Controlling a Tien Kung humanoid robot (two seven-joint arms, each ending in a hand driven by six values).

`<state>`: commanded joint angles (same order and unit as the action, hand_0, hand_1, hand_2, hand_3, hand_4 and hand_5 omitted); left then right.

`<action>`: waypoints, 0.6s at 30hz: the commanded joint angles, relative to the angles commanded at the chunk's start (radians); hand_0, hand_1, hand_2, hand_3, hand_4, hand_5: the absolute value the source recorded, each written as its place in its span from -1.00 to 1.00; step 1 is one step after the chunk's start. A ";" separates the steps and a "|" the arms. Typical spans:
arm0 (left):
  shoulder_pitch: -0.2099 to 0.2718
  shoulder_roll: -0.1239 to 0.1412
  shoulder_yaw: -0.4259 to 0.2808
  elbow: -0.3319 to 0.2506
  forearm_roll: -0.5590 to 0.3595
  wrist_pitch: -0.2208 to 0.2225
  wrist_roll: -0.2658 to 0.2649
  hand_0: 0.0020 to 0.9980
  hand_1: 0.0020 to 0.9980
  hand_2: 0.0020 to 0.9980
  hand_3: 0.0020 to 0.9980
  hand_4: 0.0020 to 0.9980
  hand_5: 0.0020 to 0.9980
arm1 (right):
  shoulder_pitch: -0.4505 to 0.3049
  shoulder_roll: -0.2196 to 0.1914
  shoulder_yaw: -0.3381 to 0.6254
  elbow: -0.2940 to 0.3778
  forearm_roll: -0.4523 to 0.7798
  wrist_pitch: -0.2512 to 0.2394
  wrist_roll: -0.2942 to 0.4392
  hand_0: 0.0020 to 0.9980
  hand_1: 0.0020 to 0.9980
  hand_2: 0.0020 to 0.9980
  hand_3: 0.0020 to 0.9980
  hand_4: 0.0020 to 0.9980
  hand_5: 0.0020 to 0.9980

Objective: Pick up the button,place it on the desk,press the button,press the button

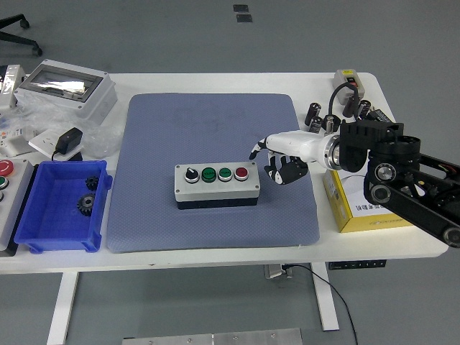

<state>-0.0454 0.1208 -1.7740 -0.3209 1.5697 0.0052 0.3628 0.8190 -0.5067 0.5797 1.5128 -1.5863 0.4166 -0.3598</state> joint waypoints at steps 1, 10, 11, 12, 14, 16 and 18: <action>0.000 0.000 0.000 0.000 0.000 0.000 0.001 0.21 -0.04 -0.02 0.16 -0.55 -1.00 | 0.001 0.004 -0.004 -0.003 0.000 -0.001 0.000 -0.78 -0.62 -0.52 0.63 -0.70 -0.86; -0.001 0.000 0.001 -0.001 -0.002 0.000 0.003 0.21 -0.04 -0.02 0.16 -0.54 -1.00 | 0.001 0.021 -0.025 -0.020 -0.004 -0.007 -0.003 -0.82 -0.66 -0.55 0.63 -0.71 -0.85; -0.001 -0.001 0.001 -0.002 -0.002 0.000 0.005 0.21 -0.04 -0.03 0.16 -0.55 -1.00 | 0.000 0.022 -0.027 -0.020 -0.004 -0.008 -0.002 -0.82 -0.66 -0.56 0.63 -0.72 -0.84; -0.001 -0.001 0.001 -0.003 -0.003 0.000 0.006 0.21 -0.04 -0.03 0.16 -0.55 -1.00 | 0.000 0.023 -0.029 -0.020 -0.004 -0.008 -0.002 -0.82 -0.66 -0.56 0.63 -0.72 -0.84; -0.001 -0.001 0.002 -0.004 -0.004 0.001 0.008 0.21 -0.04 -0.03 0.16 -0.55 -1.00 | -0.001 0.024 -0.033 -0.019 -0.004 -0.008 -0.001 -0.82 -0.66 -0.56 0.63 -0.72 -0.84; -0.001 -0.001 0.002 -0.005 -0.004 0.001 0.010 0.21 -0.04 -0.03 0.16 -0.55 -1.00 | -0.002 0.026 -0.038 -0.019 -0.004 -0.009 -0.001 -0.82 -0.66 -0.56 0.63 -0.72 -0.84; -0.001 -0.002 0.002 -0.005 -0.004 0.001 0.011 0.21 -0.04 -0.04 0.16 -0.55 -1.00 | -0.003 0.028 -0.042 -0.019 -0.005 -0.010 0.000 -0.83 -0.67 -0.57 0.63 -0.74 -0.84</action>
<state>-0.0465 0.1191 -1.7722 -0.3261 1.5661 0.0066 0.3734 0.8162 -0.4783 0.5375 1.4934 -1.5914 0.4069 -0.3601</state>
